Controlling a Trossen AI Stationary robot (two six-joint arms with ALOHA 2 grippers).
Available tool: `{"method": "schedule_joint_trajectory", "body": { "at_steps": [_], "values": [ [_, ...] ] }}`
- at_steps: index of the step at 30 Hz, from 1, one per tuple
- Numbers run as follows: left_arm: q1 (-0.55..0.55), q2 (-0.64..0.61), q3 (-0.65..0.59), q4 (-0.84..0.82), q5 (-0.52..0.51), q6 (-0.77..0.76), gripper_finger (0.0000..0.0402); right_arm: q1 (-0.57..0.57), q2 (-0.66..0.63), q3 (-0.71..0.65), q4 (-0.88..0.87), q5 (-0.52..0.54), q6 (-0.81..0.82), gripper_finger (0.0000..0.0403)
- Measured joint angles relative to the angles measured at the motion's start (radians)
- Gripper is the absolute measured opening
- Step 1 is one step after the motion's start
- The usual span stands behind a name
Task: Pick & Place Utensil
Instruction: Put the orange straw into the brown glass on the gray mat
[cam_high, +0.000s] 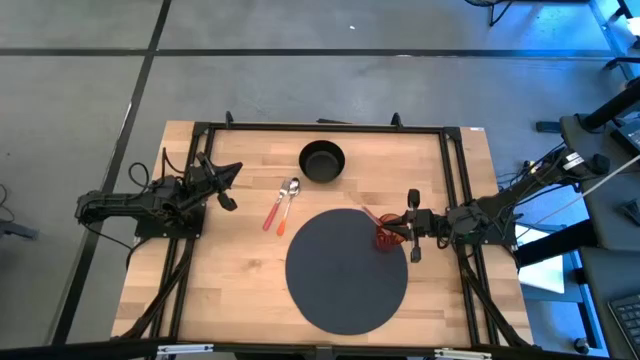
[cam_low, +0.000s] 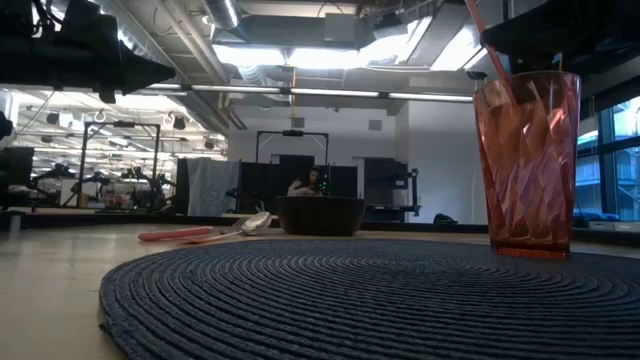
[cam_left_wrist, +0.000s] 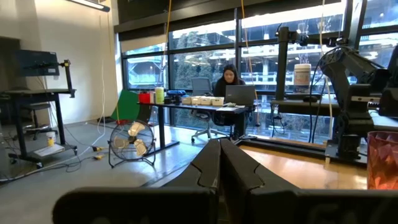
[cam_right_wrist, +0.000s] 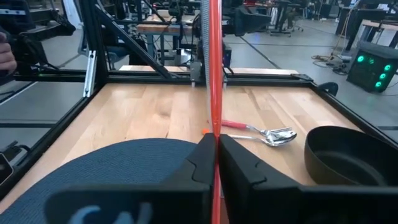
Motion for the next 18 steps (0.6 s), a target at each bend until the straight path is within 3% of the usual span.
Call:
{"method": "schedule_joint_trajectory", "body": {
  "at_steps": [8, 18],
  "values": [
    [0.000, 0.000, 0.000, 0.000, 0.000, 0.001, 0.0001, 0.000, 0.000, 0.001, -0.022, 0.000, 0.003, 0.0034],
    [0.000, 0.000, 0.000, 0.031, -0.016, 0.024, 0.0001, -0.003, 0.001, 0.001, -0.053, 0.043, 0.077, 0.0145]
  ]
}}
